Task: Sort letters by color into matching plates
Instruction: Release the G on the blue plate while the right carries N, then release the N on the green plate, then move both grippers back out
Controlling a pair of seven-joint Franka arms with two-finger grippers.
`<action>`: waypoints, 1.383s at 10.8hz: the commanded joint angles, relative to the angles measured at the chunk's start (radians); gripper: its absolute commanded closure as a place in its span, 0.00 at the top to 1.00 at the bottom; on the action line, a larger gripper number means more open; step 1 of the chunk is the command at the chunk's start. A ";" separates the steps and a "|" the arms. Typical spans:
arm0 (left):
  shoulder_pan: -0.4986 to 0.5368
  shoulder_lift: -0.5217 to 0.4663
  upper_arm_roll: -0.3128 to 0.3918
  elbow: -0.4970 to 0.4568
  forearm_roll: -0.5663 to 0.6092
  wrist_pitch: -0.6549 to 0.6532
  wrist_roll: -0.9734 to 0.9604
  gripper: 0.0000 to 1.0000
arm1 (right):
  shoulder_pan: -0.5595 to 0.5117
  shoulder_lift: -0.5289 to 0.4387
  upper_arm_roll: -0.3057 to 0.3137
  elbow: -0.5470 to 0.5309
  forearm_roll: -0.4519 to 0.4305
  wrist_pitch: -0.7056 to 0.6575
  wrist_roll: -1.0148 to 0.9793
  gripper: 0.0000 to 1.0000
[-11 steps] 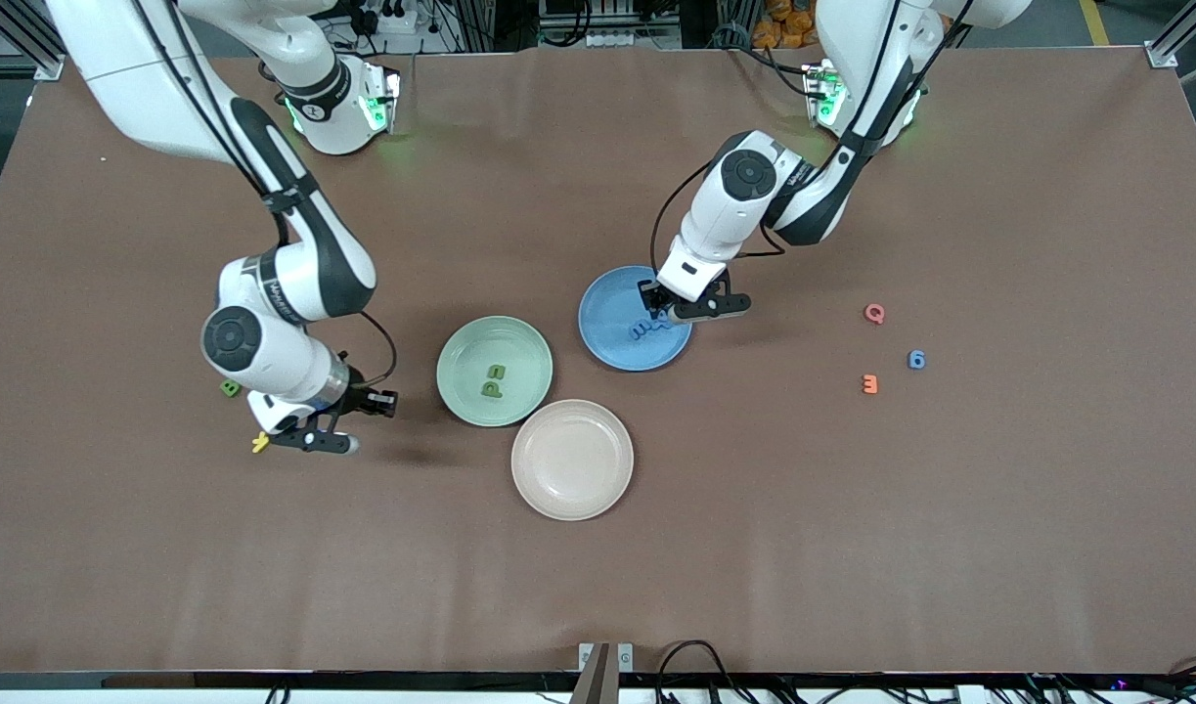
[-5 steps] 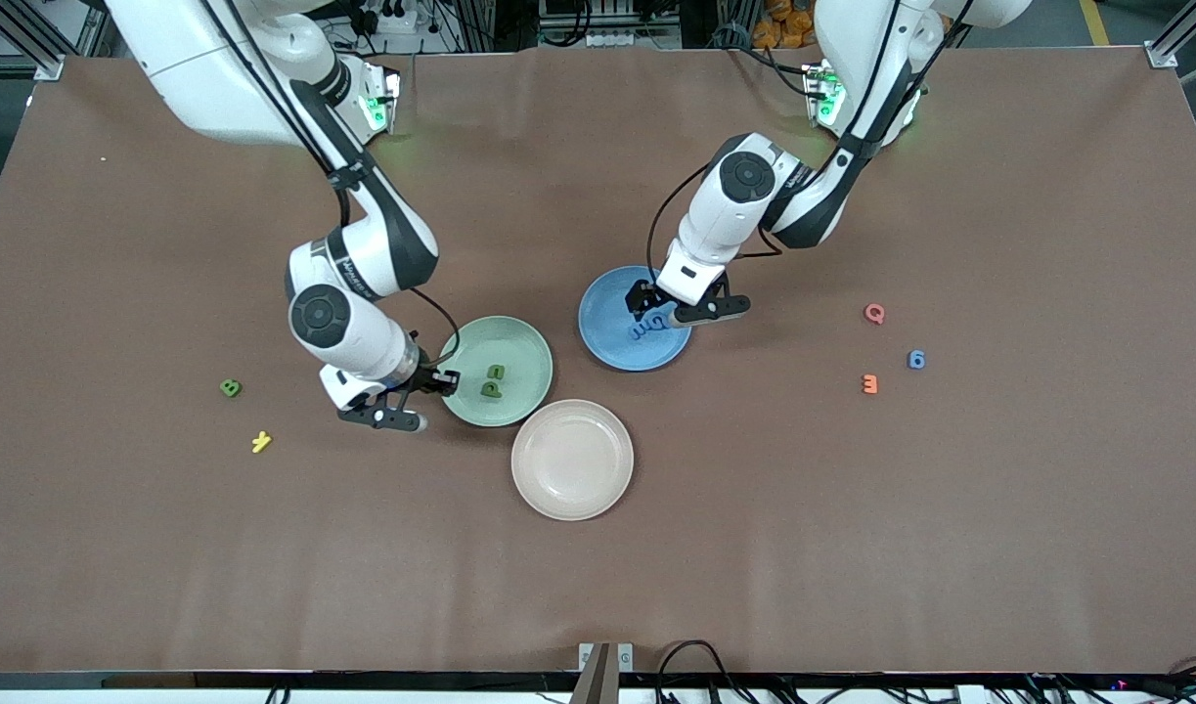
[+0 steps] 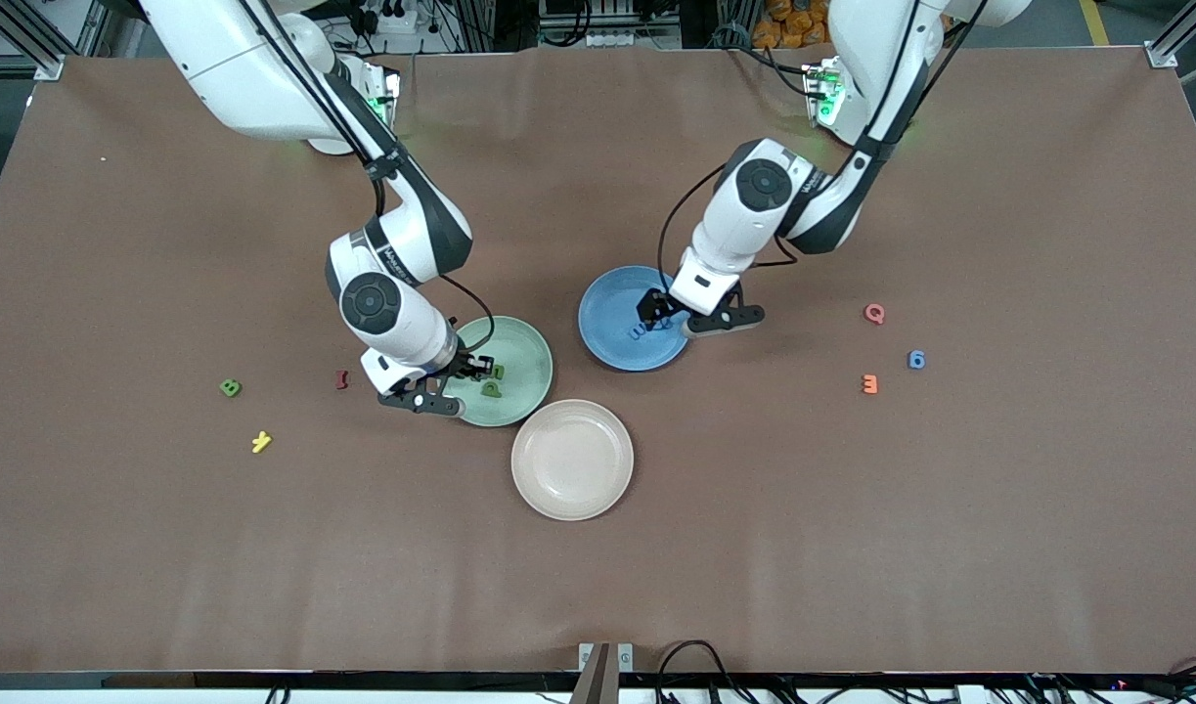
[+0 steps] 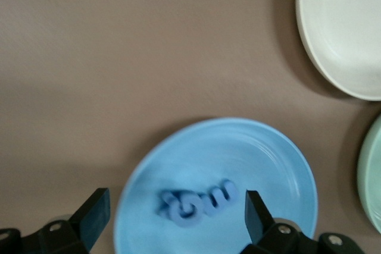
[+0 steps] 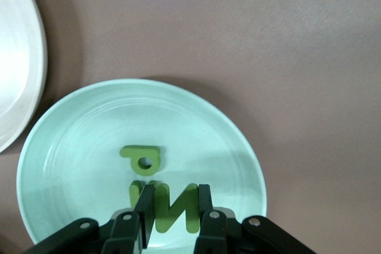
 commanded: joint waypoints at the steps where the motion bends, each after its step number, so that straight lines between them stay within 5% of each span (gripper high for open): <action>1: 0.112 -0.057 -0.037 -0.009 -0.006 -0.106 0.135 1.00 | 0.012 -0.001 -0.007 -0.001 0.014 0.001 0.021 0.78; 2: 0.136 -0.060 -0.041 -0.021 -0.005 -0.120 0.158 1.00 | 0.012 -0.003 -0.009 -0.001 0.013 -0.006 0.016 1.00; 6: 0.277 -0.075 -0.052 -0.081 0.004 -0.120 0.385 1.00 | -0.002 -0.009 -0.032 -0.001 0.000 -0.009 -0.005 1.00; 9: 0.365 -0.078 -0.038 -0.111 0.004 -0.120 0.563 1.00 | -0.077 -0.017 -0.044 -0.002 -0.001 -0.013 -0.203 1.00; 15: 0.368 -0.083 0.121 -0.153 0.004 -0.117 0.822 1.00 | -0.221 -0.034 -0.095 -0.004 -0.006 -0.019 -0.378 1.00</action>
